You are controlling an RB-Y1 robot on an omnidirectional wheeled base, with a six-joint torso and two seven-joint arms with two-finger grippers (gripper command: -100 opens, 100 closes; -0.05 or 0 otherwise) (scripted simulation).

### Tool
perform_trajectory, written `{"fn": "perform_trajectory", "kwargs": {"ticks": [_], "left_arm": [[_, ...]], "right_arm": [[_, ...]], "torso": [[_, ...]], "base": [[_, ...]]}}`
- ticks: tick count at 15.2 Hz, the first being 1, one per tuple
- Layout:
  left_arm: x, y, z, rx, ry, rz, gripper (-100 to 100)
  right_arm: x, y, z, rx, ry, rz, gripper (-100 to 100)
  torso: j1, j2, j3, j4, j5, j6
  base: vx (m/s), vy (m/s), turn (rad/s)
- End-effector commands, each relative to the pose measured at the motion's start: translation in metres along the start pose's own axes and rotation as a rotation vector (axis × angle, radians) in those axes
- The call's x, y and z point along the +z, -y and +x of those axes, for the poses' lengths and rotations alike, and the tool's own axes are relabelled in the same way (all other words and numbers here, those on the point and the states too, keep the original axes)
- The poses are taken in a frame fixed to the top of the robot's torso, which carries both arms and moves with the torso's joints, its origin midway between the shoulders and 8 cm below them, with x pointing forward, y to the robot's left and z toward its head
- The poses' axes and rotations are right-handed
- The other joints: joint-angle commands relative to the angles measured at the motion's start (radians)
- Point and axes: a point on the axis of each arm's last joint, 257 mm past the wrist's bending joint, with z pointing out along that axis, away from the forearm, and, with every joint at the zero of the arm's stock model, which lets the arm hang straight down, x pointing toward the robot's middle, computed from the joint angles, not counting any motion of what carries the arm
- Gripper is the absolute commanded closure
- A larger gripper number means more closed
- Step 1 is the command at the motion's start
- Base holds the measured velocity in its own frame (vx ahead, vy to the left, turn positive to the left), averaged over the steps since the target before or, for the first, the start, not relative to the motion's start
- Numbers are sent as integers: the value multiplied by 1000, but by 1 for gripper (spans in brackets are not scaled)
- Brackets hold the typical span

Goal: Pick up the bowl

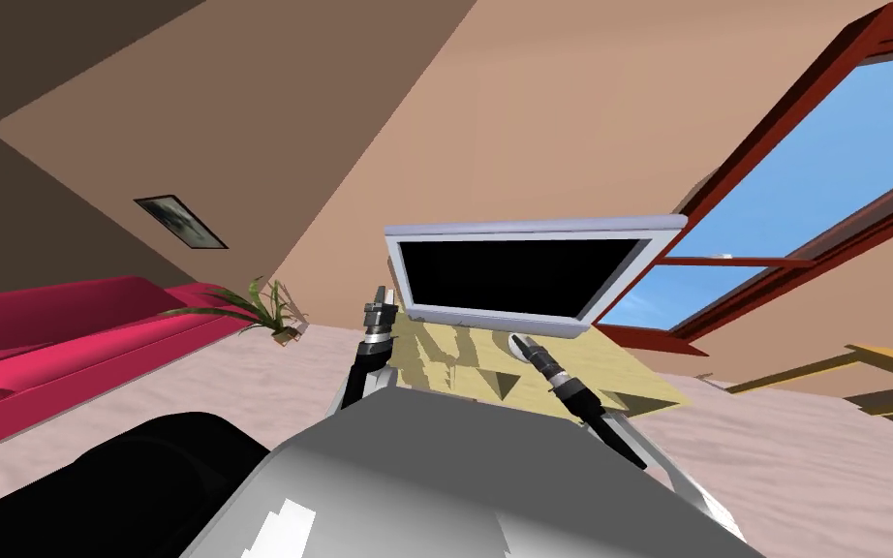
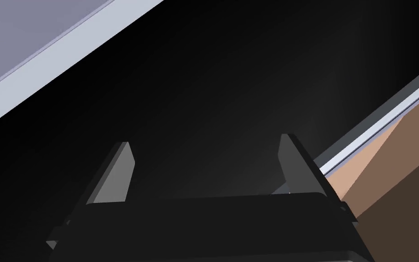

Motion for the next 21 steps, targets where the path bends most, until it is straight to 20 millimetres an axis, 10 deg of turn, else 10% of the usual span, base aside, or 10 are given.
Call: {"fn": "perform_trajectory", "kwargs": {"ticks": [1,21], "left_arm": [[0,0,0,0,0,0,0],[0,0,0,0,0,0,0]], "right_arm": [[-4,14,12,-14,-32,25,-100],[-95,164,95,-355,-484,218,-100]], "torso": [[0,0,0,0,0,0],[1,1,1,0,0,0]], "base": [[4,9,70],[-3,18,169]]}}
